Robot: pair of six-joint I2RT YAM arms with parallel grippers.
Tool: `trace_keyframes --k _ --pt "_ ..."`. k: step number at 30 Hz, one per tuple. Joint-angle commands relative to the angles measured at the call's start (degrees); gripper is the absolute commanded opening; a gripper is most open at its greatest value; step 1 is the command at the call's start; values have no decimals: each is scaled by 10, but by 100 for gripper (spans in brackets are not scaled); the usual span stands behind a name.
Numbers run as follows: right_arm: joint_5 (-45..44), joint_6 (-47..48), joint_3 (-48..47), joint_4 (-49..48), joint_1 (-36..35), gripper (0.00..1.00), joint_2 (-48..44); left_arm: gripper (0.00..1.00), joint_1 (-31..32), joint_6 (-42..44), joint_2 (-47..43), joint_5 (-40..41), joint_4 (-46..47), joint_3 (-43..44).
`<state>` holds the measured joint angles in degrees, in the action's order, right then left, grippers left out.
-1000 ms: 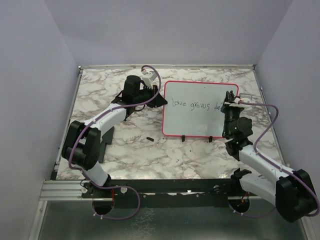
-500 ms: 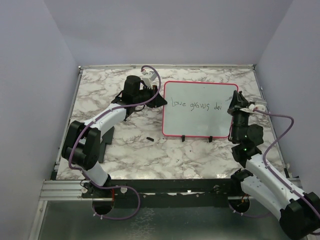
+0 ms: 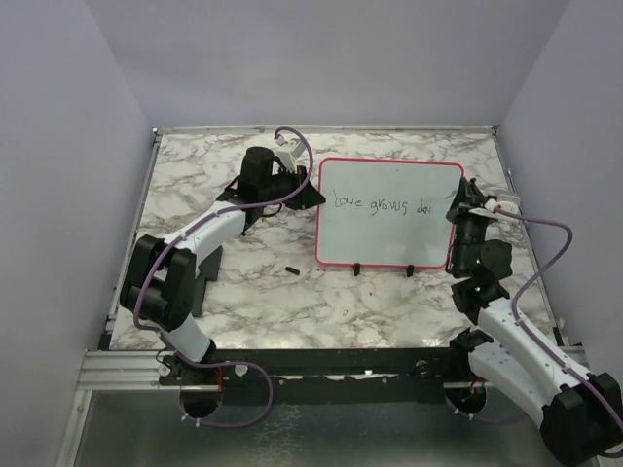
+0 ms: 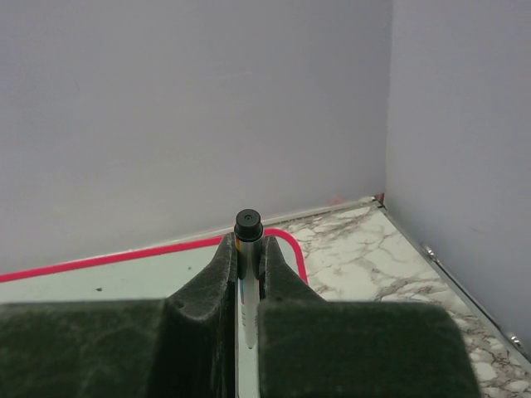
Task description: Write a sentence on the whiteboard
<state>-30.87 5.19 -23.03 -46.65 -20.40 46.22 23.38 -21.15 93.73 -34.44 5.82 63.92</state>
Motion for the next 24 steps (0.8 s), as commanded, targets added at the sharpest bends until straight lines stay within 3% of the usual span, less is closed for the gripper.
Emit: trace_keyframes --k 1,24 --pt "1 3 4 -3 24 1 -6 0 -6 5 -26 20 5 -2" --pt "65 -31 2 -4 43 1 41 0 -6 8 -23 21 5 -3"
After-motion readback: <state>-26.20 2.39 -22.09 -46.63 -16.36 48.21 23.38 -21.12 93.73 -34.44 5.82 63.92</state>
